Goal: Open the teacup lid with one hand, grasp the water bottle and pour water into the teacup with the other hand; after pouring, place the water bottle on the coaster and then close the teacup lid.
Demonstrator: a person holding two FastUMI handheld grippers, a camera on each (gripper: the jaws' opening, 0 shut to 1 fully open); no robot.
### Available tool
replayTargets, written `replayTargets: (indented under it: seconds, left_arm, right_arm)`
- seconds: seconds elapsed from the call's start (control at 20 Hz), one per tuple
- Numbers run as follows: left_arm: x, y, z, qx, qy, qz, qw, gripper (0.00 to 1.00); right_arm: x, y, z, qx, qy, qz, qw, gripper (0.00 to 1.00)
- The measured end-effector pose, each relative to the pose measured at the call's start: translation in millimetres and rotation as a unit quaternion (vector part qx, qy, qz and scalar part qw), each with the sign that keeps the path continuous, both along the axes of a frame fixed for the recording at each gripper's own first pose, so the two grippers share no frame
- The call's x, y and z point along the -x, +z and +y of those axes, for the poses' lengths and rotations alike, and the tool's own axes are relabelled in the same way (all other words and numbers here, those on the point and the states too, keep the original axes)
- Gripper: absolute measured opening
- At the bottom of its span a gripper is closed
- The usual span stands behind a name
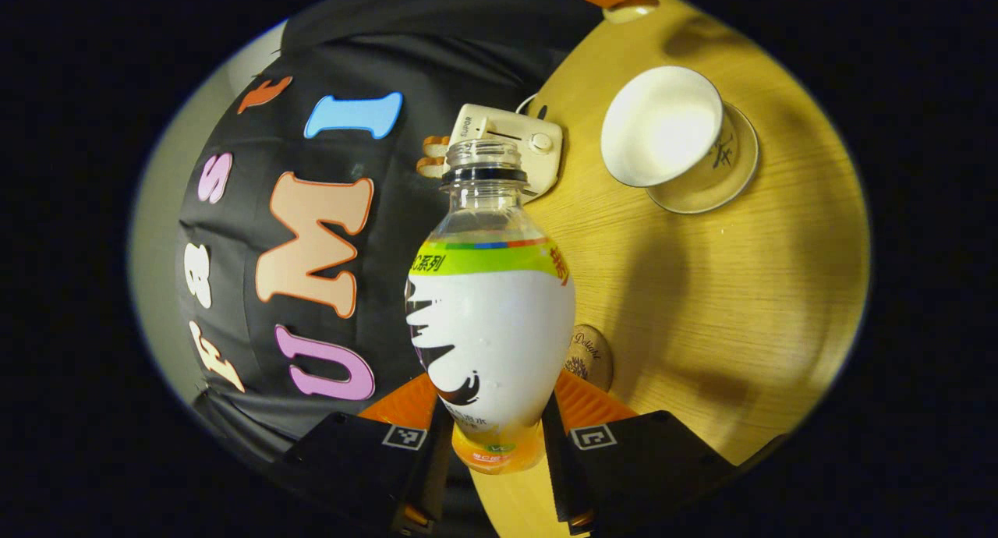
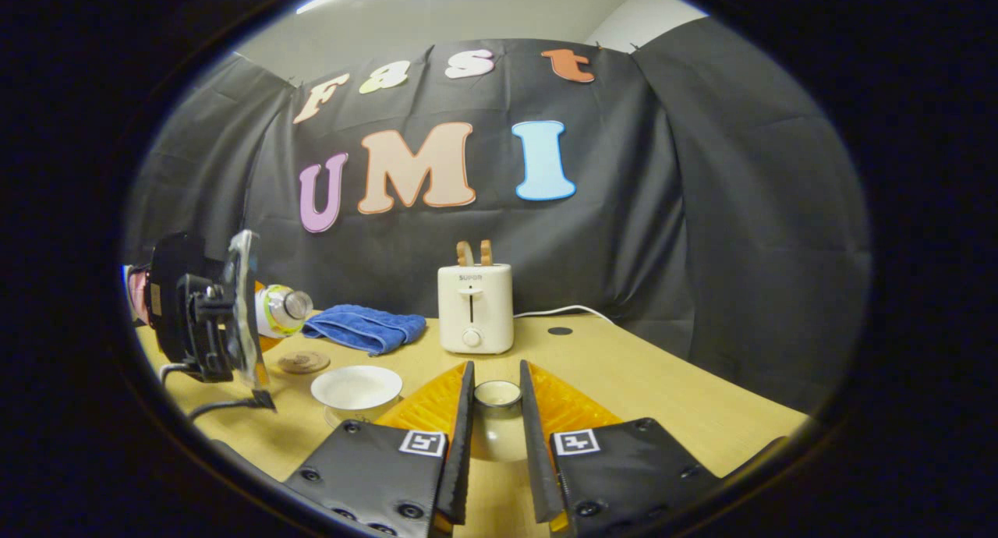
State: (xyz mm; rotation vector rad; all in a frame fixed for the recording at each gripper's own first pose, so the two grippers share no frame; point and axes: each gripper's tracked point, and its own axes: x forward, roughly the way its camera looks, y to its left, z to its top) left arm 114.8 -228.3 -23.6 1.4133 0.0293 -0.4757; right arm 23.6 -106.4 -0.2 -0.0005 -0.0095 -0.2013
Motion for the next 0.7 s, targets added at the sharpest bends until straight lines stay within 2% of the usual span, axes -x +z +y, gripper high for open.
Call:
replayTargets:
  seconds: [0.25, 0.7]
  left_arm:
    - [-8.4, -0.5, -0.1, -0.07, -0.016, -0.026, 0.997, 0.52]
    - [-0.8, 4.2, -4.4, -0.153, -0.047, -0.058, 0.985, 0.53]
  right_arm:
    - [-0.6, -0.7, -0.4, 0.0, -0.001, 0.0, 1.0, 0.36]
    - [-0.8, -0.7, -0.5, 0.0, -0.002, 0.0, 1.0, 0.36]
